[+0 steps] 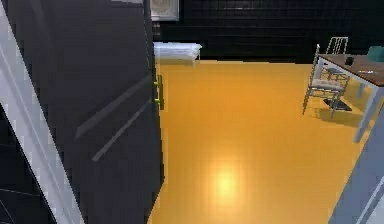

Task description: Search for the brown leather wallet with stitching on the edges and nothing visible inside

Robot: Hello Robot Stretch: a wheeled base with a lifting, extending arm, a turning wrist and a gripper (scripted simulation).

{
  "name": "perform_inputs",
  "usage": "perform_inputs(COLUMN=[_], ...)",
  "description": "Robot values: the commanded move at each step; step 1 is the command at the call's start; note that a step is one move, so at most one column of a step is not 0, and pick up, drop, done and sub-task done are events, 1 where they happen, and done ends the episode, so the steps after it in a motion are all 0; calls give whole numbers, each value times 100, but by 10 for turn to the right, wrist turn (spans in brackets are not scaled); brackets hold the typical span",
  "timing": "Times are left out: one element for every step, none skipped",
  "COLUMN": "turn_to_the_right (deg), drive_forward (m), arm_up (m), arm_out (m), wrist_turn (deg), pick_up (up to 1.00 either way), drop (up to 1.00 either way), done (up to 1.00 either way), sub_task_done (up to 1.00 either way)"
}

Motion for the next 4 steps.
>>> perform_inputs(turn_to_the_right=[0, 450, 240, 0], drive_forward=[75, 0, 0, 40], arm_up=[0, 0, 0, 0], arm_out=[0, 0, 0, 0], wrist_turn=[0, 0, 0, 0], pick_up=[0, 0, 0, 0], drop=[0, 0, 0, 0], done=[0, 0, 0, 0], sub_task_done=[0, 0, 0, 0])
